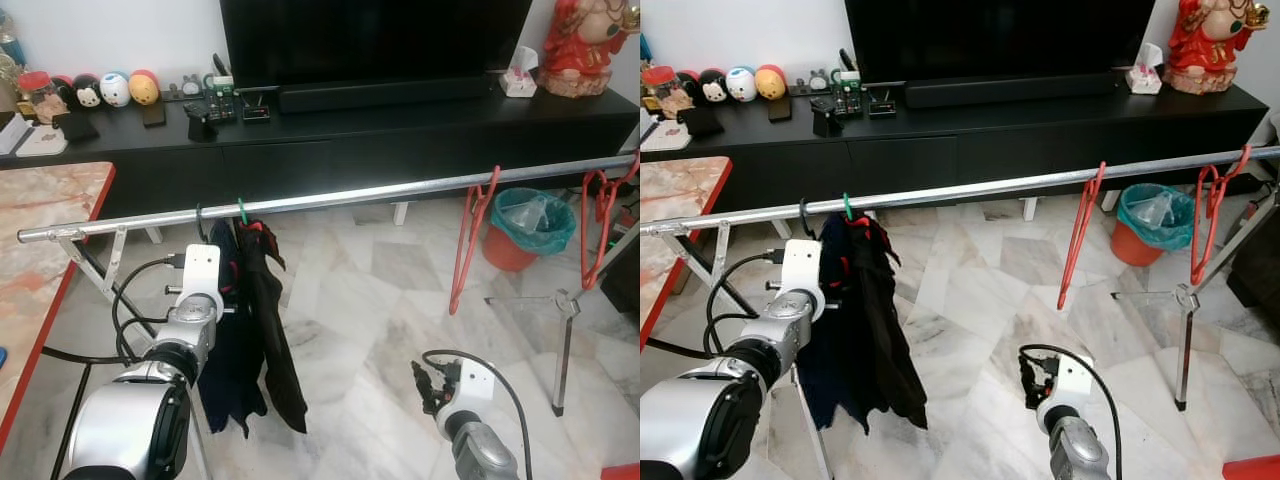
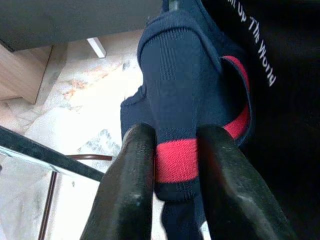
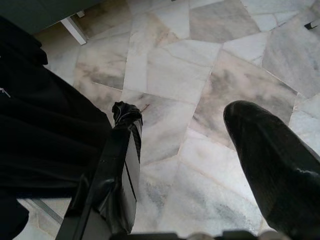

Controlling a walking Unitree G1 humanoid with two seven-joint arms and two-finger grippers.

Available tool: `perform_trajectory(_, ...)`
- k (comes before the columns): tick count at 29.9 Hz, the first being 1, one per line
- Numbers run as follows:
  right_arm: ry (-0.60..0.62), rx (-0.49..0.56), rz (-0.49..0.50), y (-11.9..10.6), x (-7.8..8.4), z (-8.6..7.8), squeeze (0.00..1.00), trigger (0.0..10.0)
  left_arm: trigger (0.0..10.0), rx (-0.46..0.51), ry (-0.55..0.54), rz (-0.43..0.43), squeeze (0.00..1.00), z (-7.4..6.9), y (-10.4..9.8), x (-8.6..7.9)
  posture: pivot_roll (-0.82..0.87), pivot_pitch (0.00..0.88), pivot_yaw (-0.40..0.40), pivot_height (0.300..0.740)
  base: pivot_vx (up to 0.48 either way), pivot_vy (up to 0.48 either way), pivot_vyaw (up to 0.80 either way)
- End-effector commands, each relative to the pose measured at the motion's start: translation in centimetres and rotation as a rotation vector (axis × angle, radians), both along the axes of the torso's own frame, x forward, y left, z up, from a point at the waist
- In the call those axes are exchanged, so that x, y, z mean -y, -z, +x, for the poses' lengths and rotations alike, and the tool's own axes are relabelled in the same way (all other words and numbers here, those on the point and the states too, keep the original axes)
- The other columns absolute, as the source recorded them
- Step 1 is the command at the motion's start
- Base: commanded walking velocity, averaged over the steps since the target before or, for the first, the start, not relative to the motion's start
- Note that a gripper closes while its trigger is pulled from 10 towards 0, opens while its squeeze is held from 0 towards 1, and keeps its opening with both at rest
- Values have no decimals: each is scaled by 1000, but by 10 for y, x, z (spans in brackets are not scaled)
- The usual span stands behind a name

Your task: Hang hanger

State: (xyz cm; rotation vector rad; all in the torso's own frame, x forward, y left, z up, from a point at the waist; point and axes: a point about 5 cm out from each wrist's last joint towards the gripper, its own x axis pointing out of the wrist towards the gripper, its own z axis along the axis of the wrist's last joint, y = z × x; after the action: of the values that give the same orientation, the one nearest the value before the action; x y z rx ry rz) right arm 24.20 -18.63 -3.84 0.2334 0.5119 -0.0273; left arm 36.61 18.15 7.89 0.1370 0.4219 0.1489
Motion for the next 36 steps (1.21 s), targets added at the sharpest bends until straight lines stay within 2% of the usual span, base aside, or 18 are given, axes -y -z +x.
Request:
perform_trajectory(1,4,4,0,-1,-1,1,0,10000,10000,1,1,4,1000,-2,3,0,-78,0,22,740,0,0,0)
perform_trajectory(9,8,9,-1,-1,0,1,0,10000,10000,46,-6,-18,1000,1,-3,0,-76,0,18,740,0,0,0)
perform_trajectory(13,8,10,0,-2,1,1,0,10000,10000,119,-3,-40,1000,6,-14,-2,-75,0,19,740,0,0,0)
perform_trajectory(22,13,9,1,-1,1,0,0,10000,10000,209,33,-38,1000,2,-18,-11,-66,25,31,740,0,0,0)
perform_trajectory(23,15,9,0,-1,1,0,0,10000,10000,237,51,-40,149,0,-18,-11,-67,30,35,740,0,0,0)
perform_trajectory(24,19,9,-3,-1,2,0,0,10000,10000,256,62,-38,0,-2,-18,-11,-69,32,43,740,0,0,0)
perform_trajectory(25,28,12,-6,-1,2,0,0,10000,10000,277,80,-44,0,-5,-17,-11,-71,32,47,740,0,0,0)
perform_trajectory(26,67,22,-11,-1,5,-2,0,10000,10000,350,147,-30,0,-17,-14,-10,-73,16,58,740,0,0,0)
perform_trajectory(28,71,23,-12,-1,6,-2,0,10000,10000,359,156,-26,0,-19,-13,-10,-73,16,58,740,0,0,0)
perform_trajectory(29,79,25,-13,0,7,-4,0,10000,10000,378,180,-10,0,-27,-8,-11,-73,0,56,740,0,0,0)
perform_trajectory(32,84,27,-17,0,9,-6,0,10000,10000,398,148,-21,0,-40,1,-18,-70,0,61,740,0,0,0)
perform_trajectory(34,102,36,-24,0,14,-7,0,10000,10000,430,187,37,0,-51,5,-22,-71,0,62,740,0,0,0)
perform_trajectory(36,118,44,-29,-1,17,-7,0,10000,10000,423,193,50,0,-56,9,-24,-69,0,62,740,0,0,0)
